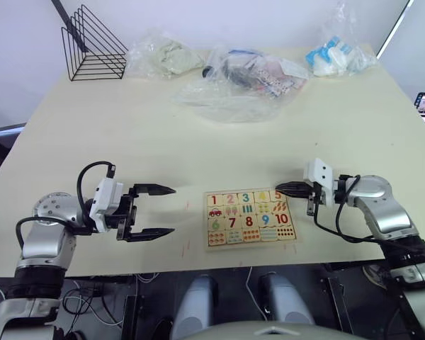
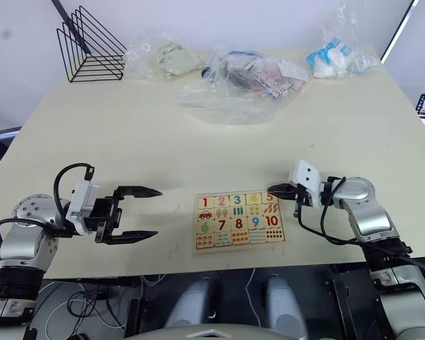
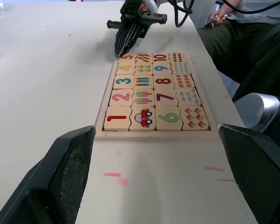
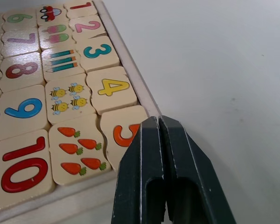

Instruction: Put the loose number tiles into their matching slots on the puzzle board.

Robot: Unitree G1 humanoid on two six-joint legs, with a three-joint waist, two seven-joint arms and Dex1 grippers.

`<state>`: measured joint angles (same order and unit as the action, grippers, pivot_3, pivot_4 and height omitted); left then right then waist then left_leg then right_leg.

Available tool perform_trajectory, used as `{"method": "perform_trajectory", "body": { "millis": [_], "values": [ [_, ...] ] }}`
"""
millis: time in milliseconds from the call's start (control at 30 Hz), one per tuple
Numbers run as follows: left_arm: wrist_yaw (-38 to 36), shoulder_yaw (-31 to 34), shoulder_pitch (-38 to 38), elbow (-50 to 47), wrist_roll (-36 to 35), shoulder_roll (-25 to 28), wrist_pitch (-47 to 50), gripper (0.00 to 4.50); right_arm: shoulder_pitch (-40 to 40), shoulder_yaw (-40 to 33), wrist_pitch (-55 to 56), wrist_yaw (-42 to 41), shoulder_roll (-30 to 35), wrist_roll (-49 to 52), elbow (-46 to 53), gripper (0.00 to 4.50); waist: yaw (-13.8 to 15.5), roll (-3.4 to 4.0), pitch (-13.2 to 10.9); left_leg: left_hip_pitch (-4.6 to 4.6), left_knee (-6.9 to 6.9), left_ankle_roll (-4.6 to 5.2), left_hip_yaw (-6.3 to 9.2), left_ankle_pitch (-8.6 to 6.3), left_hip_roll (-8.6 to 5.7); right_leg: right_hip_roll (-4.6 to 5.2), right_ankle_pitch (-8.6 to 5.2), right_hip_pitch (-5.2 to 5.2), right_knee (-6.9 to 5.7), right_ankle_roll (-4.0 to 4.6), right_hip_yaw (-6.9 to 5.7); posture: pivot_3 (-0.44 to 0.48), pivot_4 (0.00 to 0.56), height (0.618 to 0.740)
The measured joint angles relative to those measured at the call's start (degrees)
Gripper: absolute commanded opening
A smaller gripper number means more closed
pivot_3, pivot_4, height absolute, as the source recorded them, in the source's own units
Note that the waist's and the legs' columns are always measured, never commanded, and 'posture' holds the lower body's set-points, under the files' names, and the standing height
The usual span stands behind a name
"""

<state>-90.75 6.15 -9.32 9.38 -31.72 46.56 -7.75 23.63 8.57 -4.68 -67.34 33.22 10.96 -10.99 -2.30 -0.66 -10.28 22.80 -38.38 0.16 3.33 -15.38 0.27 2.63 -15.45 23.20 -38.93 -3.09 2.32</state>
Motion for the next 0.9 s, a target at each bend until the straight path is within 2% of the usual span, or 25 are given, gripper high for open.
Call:
{"method": "perform_trajectory", "body": {
  "millis": [533, 800, 900],
  "values": [
    [0.01, 0.0, 0.03, 0.0, 0.0, -0.02, 0.02, 4.5, -0.16, 0.57, 0.64, -1.65, 0.37, 0.31, 1.07, 0.07, 0.01, 0.0, 0.0, 0.0, 0.0, 0.0, 0.01, 0.0, 0.0, 0.0, 0.0, 0.0, 0.0, 0.0, 0.0, 0.0, 0.15, 0.74],
    [1.53, 0.51, 1.71, -0.67, -0.05, -0.71, 1.58, 4.5, -3.64, -3.91, 0.01, -0.37, 0.64, 5.25, 6.07, 0.07, 0.07, 0.0, 0.0, 0.0, 0.0, 0.0, 0.01, 0.0, 0.02, 0.01, 0.0, -0.01, 0.0, 0.0, 0.0, 0.0, 0.15, 0.74],
    [4.18, 1.65, 3.38, -2.34, -0.19, -1.37, 3.13, 4.5, -7.33, -6.4, -0.04, 1.65, 0.64, 6.8, 7.97, 0.07, 0.19, 0.0, 0.0, 0.0, 0.0, 0.0, 0.03, 0.0, 0.04, 0.03, 0.0, -0.02, 0.0, 0.0, 0.0, 0.0, 0.15, 0.74]
  ]
}}
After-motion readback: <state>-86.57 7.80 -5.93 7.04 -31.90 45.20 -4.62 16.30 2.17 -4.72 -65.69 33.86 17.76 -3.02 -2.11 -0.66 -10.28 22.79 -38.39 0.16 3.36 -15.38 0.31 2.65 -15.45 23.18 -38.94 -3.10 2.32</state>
